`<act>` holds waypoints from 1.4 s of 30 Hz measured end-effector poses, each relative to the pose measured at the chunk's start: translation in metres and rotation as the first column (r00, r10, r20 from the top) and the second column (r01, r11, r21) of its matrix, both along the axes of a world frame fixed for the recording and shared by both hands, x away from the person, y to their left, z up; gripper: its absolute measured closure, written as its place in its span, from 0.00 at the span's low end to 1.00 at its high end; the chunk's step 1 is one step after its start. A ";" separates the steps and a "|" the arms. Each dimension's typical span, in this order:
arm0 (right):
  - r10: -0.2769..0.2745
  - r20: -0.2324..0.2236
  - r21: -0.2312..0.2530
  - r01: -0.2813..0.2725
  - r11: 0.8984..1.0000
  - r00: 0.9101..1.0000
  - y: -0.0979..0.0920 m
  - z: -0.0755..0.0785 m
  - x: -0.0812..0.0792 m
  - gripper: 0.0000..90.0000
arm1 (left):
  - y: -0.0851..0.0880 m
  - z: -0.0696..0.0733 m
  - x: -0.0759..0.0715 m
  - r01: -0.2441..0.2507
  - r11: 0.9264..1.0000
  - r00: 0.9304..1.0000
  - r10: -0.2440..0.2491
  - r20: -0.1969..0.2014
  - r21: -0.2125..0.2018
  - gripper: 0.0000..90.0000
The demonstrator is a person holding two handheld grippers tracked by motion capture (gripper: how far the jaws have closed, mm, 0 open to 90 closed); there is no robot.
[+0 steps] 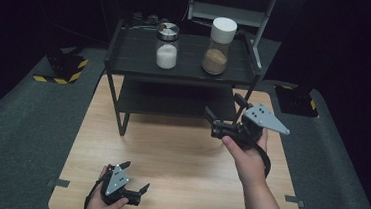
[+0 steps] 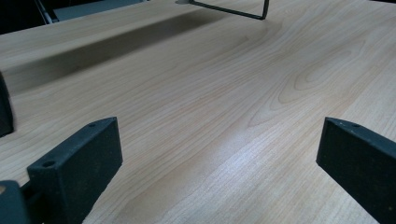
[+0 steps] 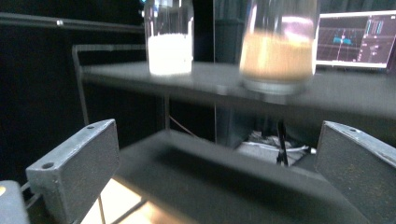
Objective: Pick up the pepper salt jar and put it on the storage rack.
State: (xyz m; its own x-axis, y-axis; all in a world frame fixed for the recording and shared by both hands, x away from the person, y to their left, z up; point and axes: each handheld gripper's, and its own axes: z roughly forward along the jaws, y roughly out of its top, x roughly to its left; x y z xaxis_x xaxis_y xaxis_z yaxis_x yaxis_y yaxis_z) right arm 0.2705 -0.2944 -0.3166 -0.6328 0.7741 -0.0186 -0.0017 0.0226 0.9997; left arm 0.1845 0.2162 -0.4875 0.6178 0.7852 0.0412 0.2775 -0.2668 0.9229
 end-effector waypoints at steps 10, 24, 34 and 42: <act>-0.001 -0.065 -0.049 -0.002 0.999 0.998 -0.022 -0.060 -0.019 0.00 | -0.001 0.000 0.000 -0.002 1.000 1.000 0.002 0.001 0.005 0.01; -0.068 -0.297 -0.230 -0.002 0.973 0.953 -0.032 -0.125 -0.035 0.01 | -0.002 0.001 0.002 0.017 1.000 1.000 -0.017 0.004 0.023 0.01; -0.136 -0.366 -0.347 0.001 0.938 0.921 -0.028 -0.141 -0.043 0.01 | -0.003 0.002 0.001 0.021 0.999 1.000 -0.021 0.009 0.034 0.01; -0.187 -0.352 -0.404 0.032 0.914 0.917 -0.025 -0.143 -0.054 0.01 | -0.006 0.003 0.000 0.024 0.998 1.000 -0.025 0.010 0.051 0.01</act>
